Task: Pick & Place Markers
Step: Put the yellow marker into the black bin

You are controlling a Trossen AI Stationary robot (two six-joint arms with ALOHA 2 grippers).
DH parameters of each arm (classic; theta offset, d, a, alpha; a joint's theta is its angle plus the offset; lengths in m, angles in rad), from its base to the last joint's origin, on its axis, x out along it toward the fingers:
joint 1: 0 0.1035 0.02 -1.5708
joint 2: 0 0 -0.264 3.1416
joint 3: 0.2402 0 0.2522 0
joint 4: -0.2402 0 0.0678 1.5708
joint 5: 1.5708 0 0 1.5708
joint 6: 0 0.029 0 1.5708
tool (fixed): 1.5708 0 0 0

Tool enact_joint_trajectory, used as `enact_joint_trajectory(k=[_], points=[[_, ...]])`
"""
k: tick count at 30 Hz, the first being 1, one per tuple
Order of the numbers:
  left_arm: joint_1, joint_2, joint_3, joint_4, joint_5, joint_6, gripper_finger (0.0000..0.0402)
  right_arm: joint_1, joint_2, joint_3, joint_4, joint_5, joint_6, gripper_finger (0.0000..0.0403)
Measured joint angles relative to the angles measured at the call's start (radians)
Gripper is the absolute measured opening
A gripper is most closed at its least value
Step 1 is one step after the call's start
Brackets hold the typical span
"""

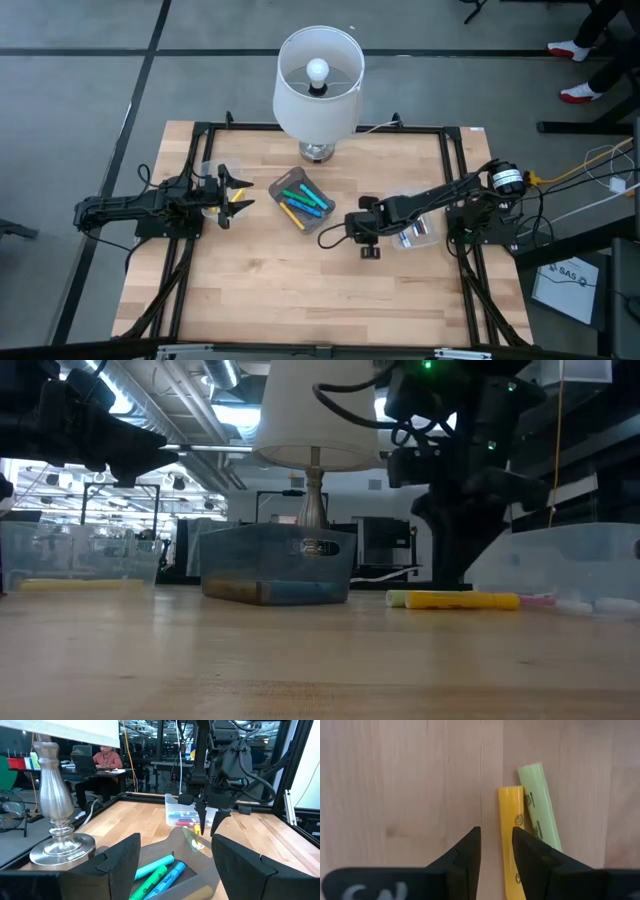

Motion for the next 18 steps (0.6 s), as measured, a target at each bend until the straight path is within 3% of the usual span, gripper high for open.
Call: enact_joint_trajectory(k=[18], points=[[0.0,0.0,0.0,0.002,0.0,0.0,0.0241,-0.001,0.072,0.0,-0.032,0.051,-0.002,0.011]])
